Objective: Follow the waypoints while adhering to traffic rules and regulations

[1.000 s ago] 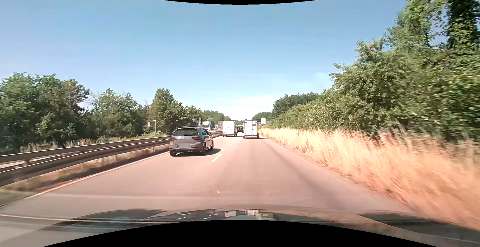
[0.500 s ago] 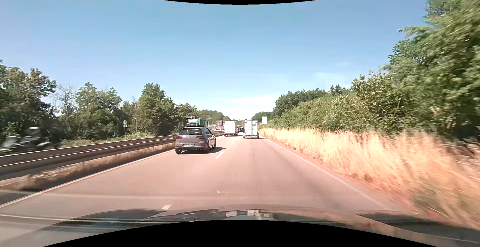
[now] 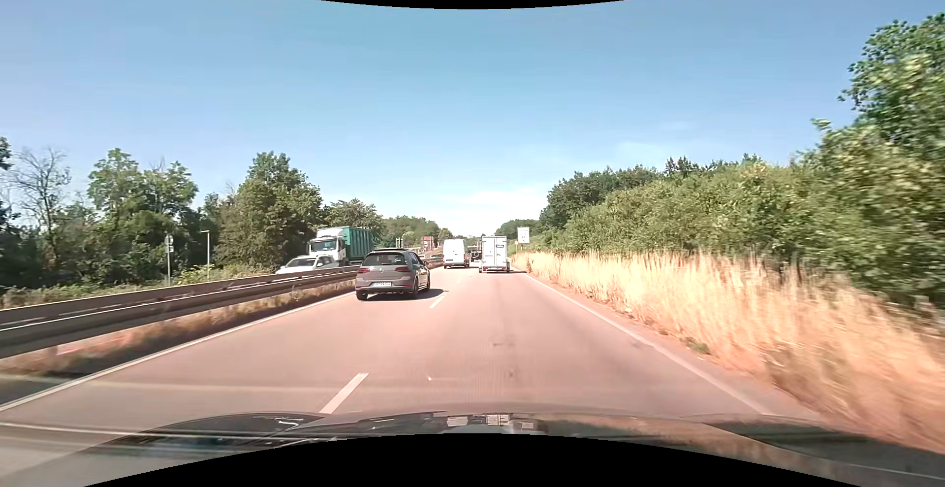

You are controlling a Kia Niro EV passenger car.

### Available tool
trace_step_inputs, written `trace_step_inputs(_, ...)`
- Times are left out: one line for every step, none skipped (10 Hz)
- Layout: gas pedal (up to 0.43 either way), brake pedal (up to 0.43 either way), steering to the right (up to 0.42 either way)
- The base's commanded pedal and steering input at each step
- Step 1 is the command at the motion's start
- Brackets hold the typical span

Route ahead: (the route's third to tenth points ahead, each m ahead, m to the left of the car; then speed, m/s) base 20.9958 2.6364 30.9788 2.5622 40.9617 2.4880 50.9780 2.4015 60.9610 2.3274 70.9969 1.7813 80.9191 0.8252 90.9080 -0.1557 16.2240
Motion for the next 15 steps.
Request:
trace_step_inputs(0.138, 0.0, 0.0)
trace_step_inputs(0.138, 0.0, 0.0)
trace_step_inputs(0.138, 0.0, 0.0)
trace_step_inputs(0.138, 0.0, 0.0)
trace_step_inputs(0.138, 0.0, 0.0)
trace_step_inputs(0.138, 0.0, 0.0)
trace_step_inputs(0.138, 0.0, 0.0)
trace_step_inputs(0.138, 0.0, 0.0)
trace_step_inputs(0.138, 0.0, 0.0)
trace_step_inputs(0.138, 0.0, 0.0)
trace_step_inputs(0.138, 0.0, 0.0)
trace_step_inputs(0.138, 0.0, 0.0)
trace_step_inputs(0.138, 0.0, 0.001)
trace_step_inputs(0.138, 0.0, 0.002)
trace_step_inputs(0.138, 0.0, 0.003)
